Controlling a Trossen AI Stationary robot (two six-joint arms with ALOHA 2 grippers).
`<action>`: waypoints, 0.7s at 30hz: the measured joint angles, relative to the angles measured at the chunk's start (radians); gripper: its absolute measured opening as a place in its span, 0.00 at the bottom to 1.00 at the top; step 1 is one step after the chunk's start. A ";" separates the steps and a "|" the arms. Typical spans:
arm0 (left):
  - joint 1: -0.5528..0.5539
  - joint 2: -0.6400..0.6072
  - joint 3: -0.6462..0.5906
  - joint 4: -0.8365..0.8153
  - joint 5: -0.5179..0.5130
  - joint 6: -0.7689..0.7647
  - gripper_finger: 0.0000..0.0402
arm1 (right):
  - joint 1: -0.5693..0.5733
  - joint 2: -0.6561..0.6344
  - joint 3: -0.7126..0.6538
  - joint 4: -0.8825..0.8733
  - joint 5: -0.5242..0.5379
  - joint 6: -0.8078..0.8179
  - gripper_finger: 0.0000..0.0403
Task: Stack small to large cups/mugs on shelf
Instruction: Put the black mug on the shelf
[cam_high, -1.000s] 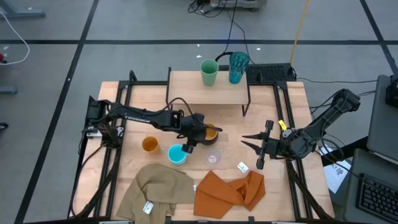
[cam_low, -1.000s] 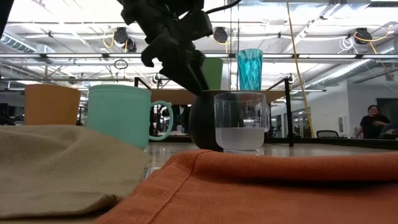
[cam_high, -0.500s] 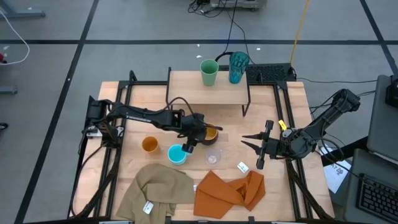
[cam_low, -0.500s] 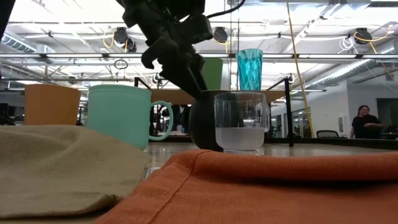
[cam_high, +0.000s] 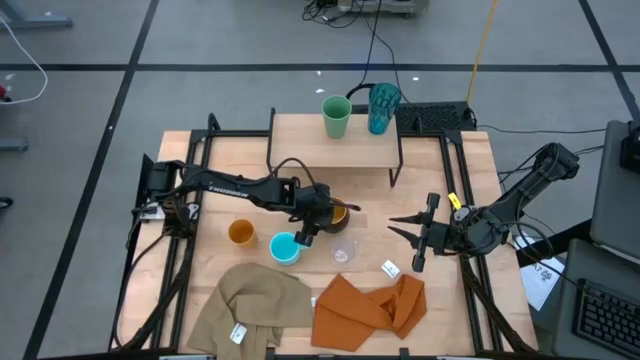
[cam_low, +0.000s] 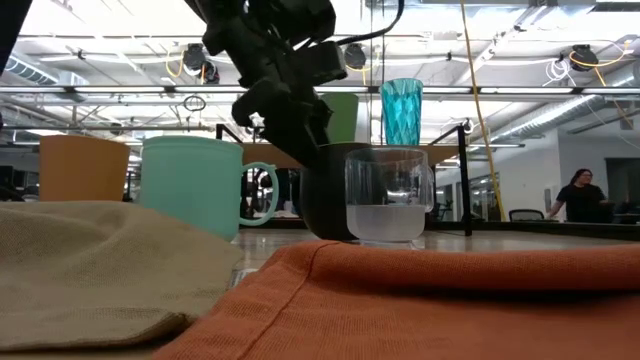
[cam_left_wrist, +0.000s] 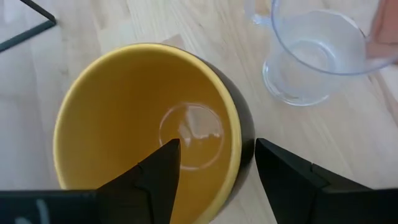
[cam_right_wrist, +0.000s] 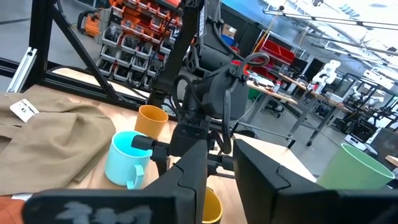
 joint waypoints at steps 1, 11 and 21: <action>0.000 -0.001 0.000 -0.001 0.000 0.000 0.52 | 0.000 0.000 0.000 0.000 0.000 0.000 0.17; 0.000 -0.001 0.000 0.005 0.006 0.008 0.44 | 0.000 0.000 0.000 0.001 0.000 0.000 0.17; 0.000 -0.001 0.000 0.003 0.042 0.028 0.12 | 0.000 0.000 0.000 0.001 0.000 0.000 0.17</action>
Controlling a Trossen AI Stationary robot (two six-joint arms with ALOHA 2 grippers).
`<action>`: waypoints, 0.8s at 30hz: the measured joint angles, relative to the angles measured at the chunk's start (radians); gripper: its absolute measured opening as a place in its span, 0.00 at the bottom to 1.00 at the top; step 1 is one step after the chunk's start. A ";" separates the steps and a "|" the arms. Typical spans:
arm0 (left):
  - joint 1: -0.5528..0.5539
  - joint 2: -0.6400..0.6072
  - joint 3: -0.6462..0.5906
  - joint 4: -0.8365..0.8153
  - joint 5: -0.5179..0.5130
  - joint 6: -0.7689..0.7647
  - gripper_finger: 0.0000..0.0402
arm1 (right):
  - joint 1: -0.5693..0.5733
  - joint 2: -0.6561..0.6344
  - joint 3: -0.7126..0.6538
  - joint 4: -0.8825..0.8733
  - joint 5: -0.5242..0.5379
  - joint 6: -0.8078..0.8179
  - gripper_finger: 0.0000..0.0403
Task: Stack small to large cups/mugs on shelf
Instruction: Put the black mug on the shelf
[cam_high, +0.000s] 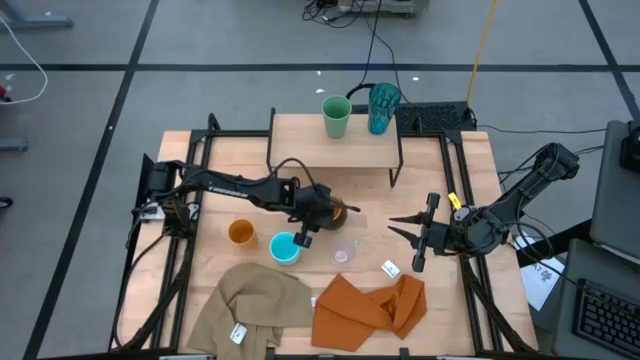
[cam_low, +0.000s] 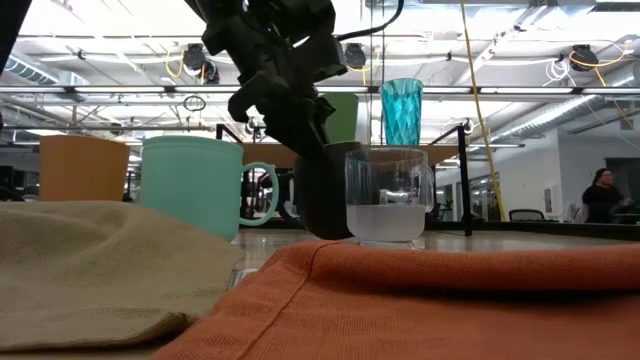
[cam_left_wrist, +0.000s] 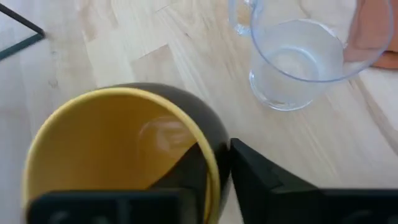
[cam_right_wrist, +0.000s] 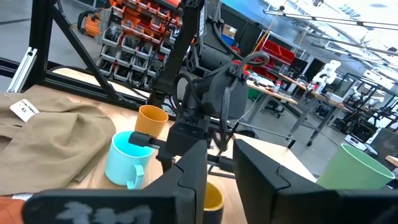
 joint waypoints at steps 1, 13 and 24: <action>0.000 0.000 -0.002 -0.015 0.004 0.007 0.08 | 0.000 0.000 0.000 0.000 0.000 0.000 0.17; 0.000 0.001 0.032 -0.027 0.015 0.022 0.04 | 0.000 0.000 0.000 0.000 0.000 0.000 0.17; -0.044 0.001 0.210 -0.321 0.007 -0.022 0.04 | 0.000 0.000 0.000 0.000 0.000 0.000 0.17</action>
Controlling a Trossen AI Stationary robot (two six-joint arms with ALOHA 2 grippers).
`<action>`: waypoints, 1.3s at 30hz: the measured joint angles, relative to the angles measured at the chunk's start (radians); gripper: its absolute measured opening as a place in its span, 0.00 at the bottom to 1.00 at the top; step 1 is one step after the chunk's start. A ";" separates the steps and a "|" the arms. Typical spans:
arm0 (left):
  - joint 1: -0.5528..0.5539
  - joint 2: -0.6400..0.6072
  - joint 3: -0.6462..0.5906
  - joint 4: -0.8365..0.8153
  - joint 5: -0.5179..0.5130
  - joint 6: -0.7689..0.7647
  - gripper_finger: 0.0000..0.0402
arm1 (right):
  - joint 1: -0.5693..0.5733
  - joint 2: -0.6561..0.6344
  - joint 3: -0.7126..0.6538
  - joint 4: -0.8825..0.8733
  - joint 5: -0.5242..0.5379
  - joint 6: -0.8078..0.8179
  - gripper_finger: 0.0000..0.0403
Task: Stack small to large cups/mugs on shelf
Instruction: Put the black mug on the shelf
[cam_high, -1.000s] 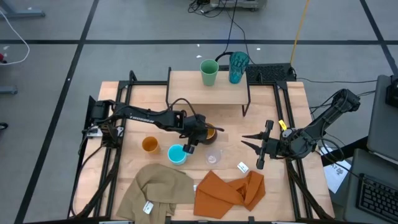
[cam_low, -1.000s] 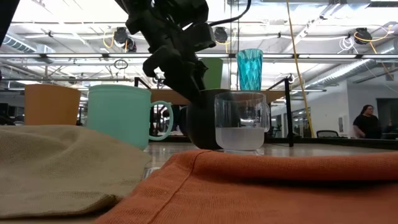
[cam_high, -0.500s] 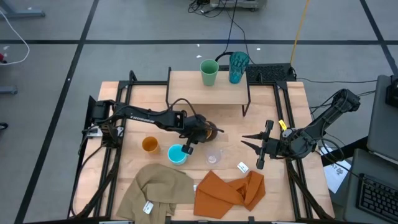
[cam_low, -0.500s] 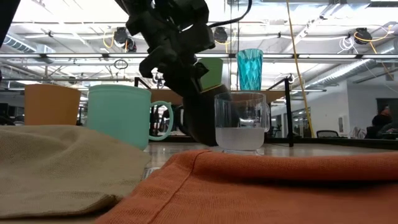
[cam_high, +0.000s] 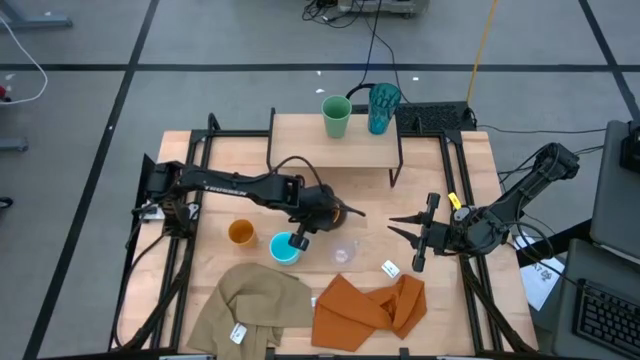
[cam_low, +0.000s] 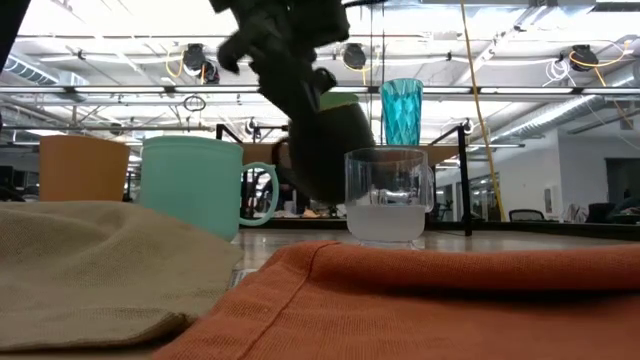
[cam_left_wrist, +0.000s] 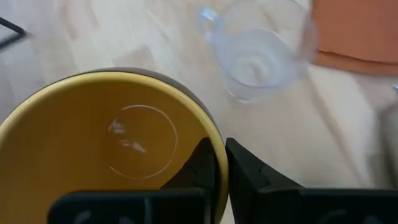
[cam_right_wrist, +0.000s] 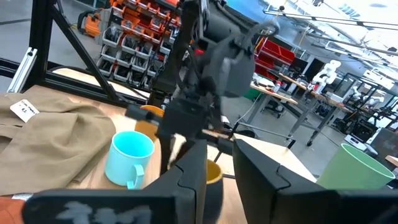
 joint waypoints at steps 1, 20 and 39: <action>-0.007 -0.001 0.019 -0.033 -0.004 -0.009 0.04 | 0.000 0.000 0.000 0.000 0.000 0.000 0.17; -0.009 -0.026 0.423 -0.542 -0.188 -0.070 0.04 | 0.000 0.000 0.000 0.005 0.000 -0.022 0.17; 0.295 -0.026 0.520 -0.668 -0.146 -0.016 0.04 | 0.000 0.000 0.000 0.004 0.000 -0.038 0.17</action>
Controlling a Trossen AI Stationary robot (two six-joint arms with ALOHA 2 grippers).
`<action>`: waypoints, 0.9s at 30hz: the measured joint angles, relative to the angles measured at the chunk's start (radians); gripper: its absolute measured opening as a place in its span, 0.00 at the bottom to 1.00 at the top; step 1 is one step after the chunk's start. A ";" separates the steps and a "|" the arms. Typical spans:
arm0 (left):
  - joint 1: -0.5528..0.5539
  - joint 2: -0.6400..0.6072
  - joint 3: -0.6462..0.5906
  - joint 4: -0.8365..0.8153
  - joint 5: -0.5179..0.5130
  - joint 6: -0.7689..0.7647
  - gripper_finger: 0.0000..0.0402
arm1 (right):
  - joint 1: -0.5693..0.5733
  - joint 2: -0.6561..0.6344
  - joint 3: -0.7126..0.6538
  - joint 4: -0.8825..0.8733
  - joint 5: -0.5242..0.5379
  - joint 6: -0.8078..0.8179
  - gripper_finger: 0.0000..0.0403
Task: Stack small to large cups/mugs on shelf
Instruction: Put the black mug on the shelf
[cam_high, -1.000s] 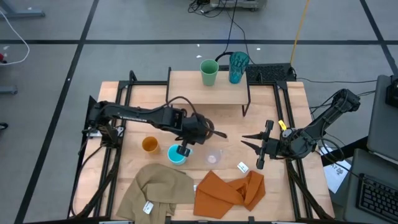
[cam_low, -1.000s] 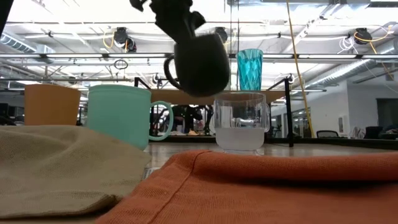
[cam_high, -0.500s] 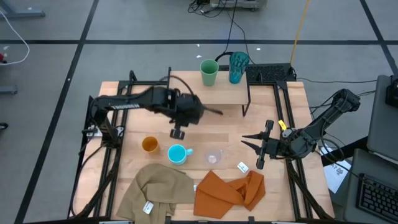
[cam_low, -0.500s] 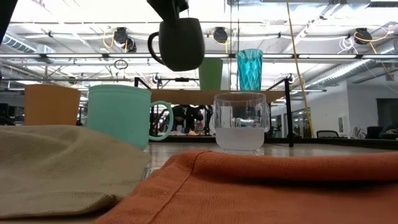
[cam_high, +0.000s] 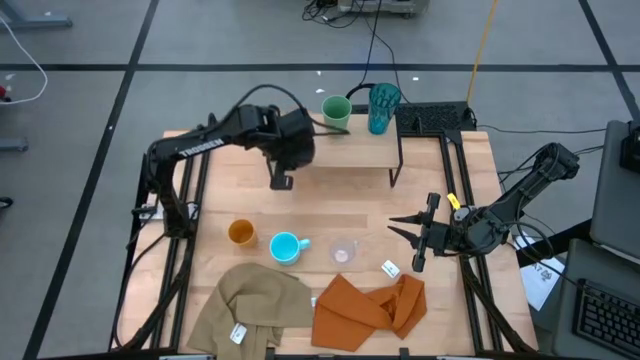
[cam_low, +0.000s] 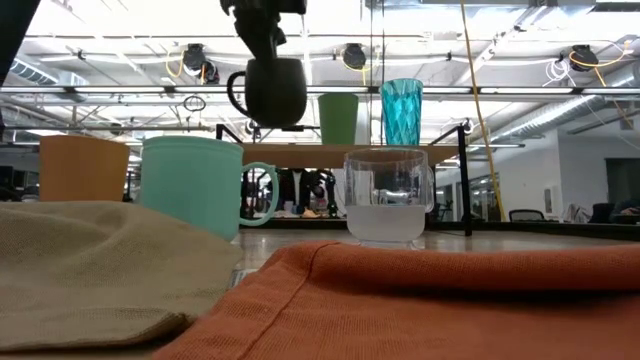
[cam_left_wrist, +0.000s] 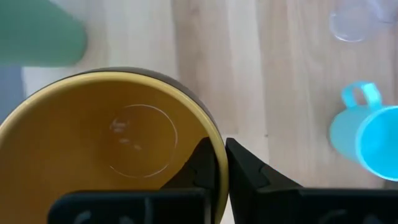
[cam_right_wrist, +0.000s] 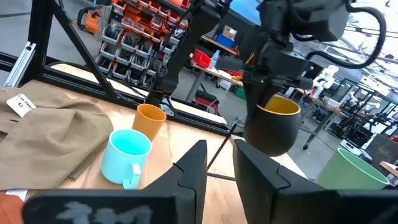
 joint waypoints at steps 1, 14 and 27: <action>0.013 0.000 0.002 0.002 0.003 0.007 0.04 | 0.000 0.000 0.000 0.000 0.000 0.000 0.17; 0.160 0.001 0.004 0.072 0.045 0.137 0.04 | 0.000 0.000 0.000 0.000 0.000 0.000 0.17; 0.301 0.016 0.228 -0.007 0.225 0.174 0.04 | 0.000 0.000 0.000 0.004 0.000 -0.011 0.17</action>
